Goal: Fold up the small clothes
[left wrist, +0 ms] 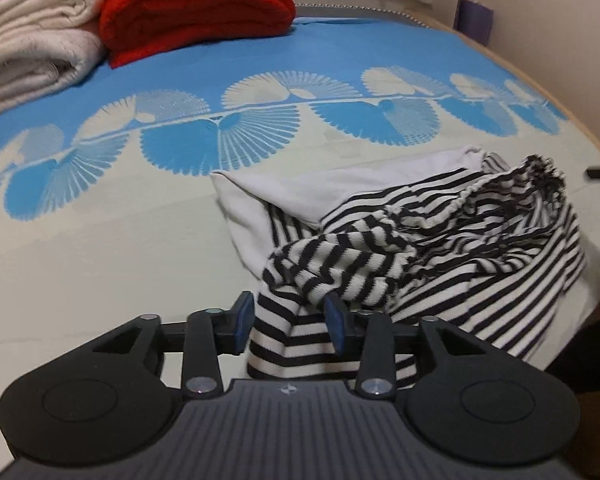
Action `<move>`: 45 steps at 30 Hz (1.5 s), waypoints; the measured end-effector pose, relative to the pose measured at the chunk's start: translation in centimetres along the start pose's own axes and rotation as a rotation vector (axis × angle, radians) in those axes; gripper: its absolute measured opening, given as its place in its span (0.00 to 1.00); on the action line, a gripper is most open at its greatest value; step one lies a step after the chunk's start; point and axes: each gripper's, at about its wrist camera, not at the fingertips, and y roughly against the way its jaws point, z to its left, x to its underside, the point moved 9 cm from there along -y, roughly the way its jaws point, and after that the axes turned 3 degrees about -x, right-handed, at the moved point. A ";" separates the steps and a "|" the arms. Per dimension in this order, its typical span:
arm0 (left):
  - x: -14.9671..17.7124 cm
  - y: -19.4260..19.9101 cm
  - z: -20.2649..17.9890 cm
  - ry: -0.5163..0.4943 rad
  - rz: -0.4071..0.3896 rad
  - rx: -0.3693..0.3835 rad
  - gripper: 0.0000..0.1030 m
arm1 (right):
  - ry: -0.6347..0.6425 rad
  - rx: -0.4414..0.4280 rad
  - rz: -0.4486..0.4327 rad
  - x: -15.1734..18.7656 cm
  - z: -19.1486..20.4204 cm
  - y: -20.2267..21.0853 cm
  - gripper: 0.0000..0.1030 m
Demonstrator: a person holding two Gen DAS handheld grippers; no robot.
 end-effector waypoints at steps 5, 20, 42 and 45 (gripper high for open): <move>1.4 -1.4 -1.4 -0.142 0.037 -0.059 0.65 | 0.100 0.016 0.100 1.9 1.4 -2.9 0.29; -2.7 -7.5 -2.8 -0.185 -0.015 -0.158 0.73 | 0.591 0.161 0.008 2.1 4.6 -7.0 0.43; -10.7 -9.2 3.8 0.166 -0.177 -0.263 0.05 | 0.076 0.017 -0.265 -10.8 2.9 -10.2 0.04; -9.7 -12.9 3.5 0.109 -0.030 -0.298 0.05 | 0.101 0.074 -0.090 -8.9 2.9 -14.0 0.04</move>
